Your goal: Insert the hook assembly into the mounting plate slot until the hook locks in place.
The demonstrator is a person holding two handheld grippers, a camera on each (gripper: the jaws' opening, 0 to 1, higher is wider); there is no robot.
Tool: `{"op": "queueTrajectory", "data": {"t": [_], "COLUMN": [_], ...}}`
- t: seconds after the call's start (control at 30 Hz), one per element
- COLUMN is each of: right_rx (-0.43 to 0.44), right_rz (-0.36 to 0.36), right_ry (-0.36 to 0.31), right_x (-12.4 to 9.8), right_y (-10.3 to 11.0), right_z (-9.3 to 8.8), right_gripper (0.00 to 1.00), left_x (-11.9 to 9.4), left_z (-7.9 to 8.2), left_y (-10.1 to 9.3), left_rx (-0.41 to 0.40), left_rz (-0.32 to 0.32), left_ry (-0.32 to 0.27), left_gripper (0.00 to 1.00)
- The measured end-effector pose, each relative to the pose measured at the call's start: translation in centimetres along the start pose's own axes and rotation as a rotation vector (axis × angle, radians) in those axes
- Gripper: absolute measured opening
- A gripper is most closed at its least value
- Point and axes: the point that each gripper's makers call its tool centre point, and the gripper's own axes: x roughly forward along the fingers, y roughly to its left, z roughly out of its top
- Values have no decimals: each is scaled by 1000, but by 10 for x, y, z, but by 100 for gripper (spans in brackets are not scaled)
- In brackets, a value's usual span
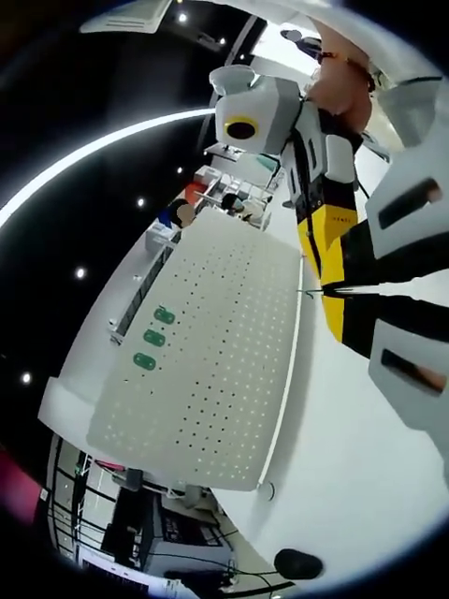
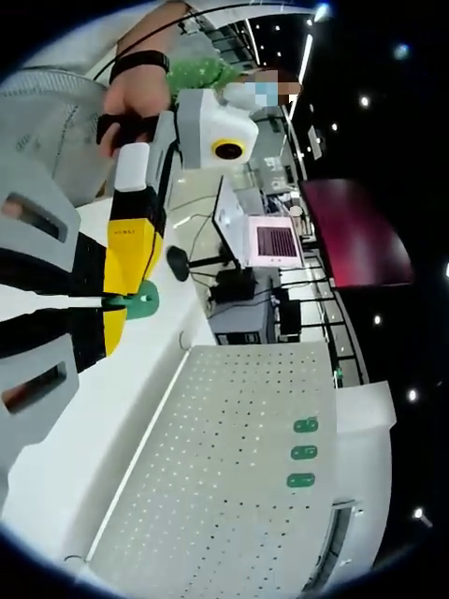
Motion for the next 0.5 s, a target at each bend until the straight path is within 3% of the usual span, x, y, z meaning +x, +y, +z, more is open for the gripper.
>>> {"op": "queueTrajectory", "data": {"t": [0.27, 0.5], "right_rx": [35, 15], "right_rz": [-36, -85], "right_ry": [-23, -41], "right_x": [-1, -5], "right_y": [-4, -16], "right_z": [4, 11], "right_gripper": [1, 1], "left_x": [1, 2], "left_z": [3, 10], "left_y": [-1, 2], "left_rx": [50, 75], "left_rz": [-8, -7], "left_ry": [-16, -19], "left_gripper": [3, 7]}}
